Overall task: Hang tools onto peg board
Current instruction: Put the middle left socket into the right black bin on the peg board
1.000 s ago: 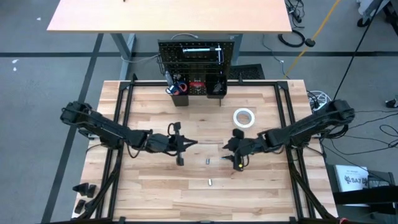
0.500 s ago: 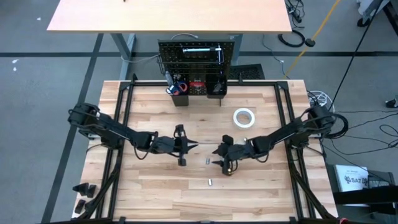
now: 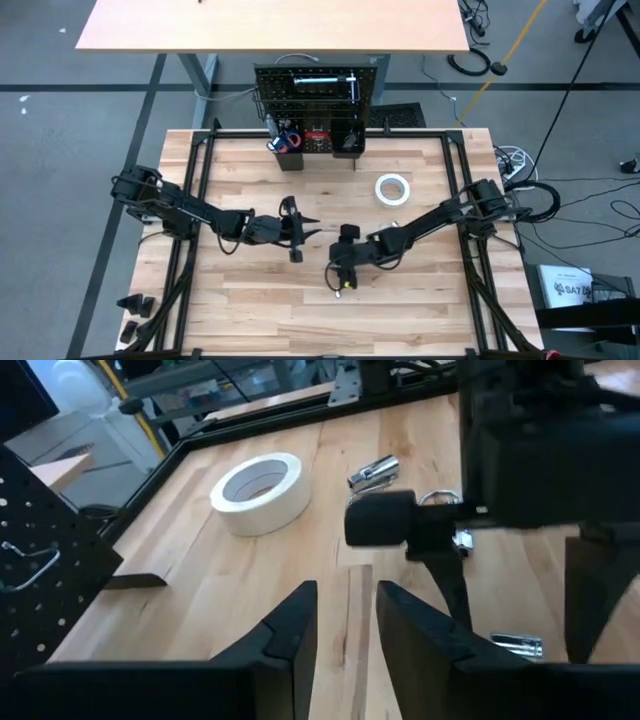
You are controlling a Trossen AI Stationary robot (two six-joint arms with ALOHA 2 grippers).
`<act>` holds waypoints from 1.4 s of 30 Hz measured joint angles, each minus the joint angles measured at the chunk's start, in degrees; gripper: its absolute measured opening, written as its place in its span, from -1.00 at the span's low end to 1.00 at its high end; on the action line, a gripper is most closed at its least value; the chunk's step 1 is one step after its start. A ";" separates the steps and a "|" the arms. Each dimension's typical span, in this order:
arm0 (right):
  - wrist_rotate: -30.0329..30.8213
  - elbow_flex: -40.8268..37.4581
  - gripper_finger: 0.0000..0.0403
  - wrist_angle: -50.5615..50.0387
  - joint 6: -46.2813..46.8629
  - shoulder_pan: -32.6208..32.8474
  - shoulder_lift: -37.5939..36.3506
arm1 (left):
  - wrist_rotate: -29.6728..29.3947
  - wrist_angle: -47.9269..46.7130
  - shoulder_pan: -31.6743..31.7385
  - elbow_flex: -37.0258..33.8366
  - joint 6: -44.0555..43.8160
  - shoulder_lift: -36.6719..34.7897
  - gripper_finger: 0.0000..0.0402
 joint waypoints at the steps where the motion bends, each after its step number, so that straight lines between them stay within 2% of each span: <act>1: -0.01 0.54 0.24 -0.41 0.04 0.00 0.63 | 0.00 -0.11 0.00 0.00 0.00 0.00 -0.47; 16: -0.15 1.81 0.21 -4.94 0.59 -0.39 1.84 | 0.00 -1.17 0.00 0.02 -0.13 0.00 -0.47; 20: -0.14 1.79 0.02 -5.26 0.69 -0.39 1.82 | 0.00 -1.55 0.00 0.02 -0.13 0.00 -0.47; 26: -0.42 1.72 -0.50 -5.06 -0.42 -0.80 1.78 | 0.00 -2.01 0.00 0.02 0.11 0.00 -0.47; 31: -0.49 1.63 -0.50 -5.06 -1.71 -0.85 1.55 | -0.02 -3.70 0.00 0.02 1.43 0.00 -0.47; 34: 0.23 1.48 -0.50 -8.93 -1.87 -0.79 -0.70 | -0.02 -4.23 0.00 0.02 2.92 0.00 -0.47; 38: 4.43 1.26 -0.50 -15.52 -1.85 -0.10 -7.86 | 0.51 -3.00 -0.49 0.04 5.14 0.00 -0.47; 42: 5.25 -0.37 -0.50 -14.91 -3.35 1.72 -17.07 | 5.79 1.94 -2.62 0.07 10.89 0.00 -0.47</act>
